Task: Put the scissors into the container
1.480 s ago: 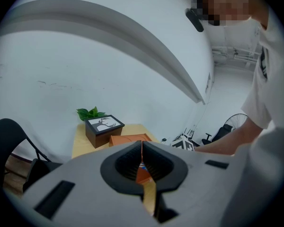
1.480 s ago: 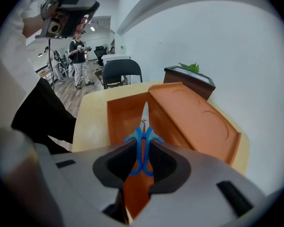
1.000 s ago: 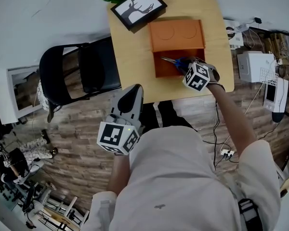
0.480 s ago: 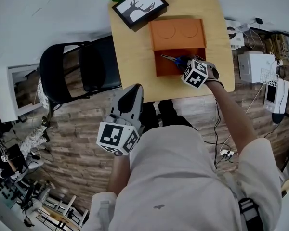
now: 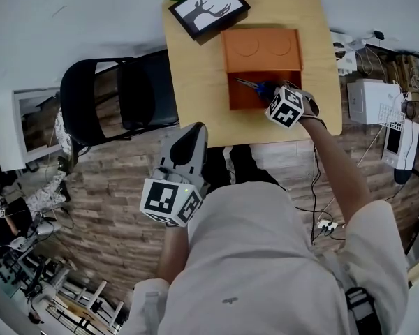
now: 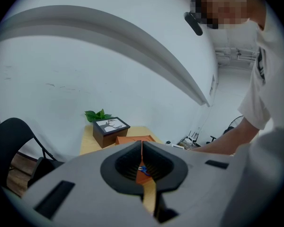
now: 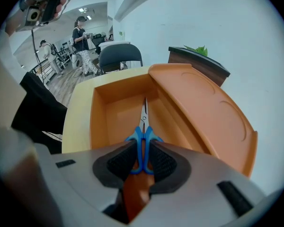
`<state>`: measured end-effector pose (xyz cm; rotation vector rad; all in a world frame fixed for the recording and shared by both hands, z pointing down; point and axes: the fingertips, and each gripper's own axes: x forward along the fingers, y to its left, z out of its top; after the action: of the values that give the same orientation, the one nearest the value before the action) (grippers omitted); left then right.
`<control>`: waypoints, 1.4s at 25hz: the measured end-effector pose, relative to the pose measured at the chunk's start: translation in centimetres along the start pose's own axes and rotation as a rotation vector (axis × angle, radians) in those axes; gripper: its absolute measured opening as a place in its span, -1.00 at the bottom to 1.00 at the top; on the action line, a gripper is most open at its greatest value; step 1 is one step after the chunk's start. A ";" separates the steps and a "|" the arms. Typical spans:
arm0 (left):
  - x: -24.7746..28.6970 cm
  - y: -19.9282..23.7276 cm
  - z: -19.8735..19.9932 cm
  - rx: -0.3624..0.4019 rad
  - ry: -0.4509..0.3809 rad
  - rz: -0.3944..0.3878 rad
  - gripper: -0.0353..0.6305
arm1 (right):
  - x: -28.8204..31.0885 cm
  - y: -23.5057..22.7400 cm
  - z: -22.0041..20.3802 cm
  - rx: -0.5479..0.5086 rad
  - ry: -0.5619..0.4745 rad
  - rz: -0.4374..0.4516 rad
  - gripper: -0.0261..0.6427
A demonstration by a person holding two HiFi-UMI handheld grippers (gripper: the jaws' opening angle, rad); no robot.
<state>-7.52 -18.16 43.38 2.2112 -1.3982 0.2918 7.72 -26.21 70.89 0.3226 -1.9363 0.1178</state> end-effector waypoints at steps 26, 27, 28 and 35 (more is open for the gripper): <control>-4.1 0.5 0.6 0.178 0.043 -0.380 -0.87 | -17.2 5.7 7.7 0.369 -0.290 -0.454 -0.80; -4.6 0.6 0.5 0.186 0.043 -0.398 -0.87 | -18.0 6.4 8.2 0.396 -0.306 -0.477 -0.81; -5.2 0.7 0.4 0.193 0.044 -0.414 -0.87 | -18.8 7.2 8.6 0.424 -0.324 -0.502 -0.83; -9.4 1.2 -0.5 0.227 0.032 -0.512 -0.87 | -24.2 13.1 11.8 0.532 -0.402 -0.713 -0.89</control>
<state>-12.75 -11.01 40.12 2.6399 -0.7674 0.3095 1.97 -12.34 44.98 1.4572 -2.0343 0.0986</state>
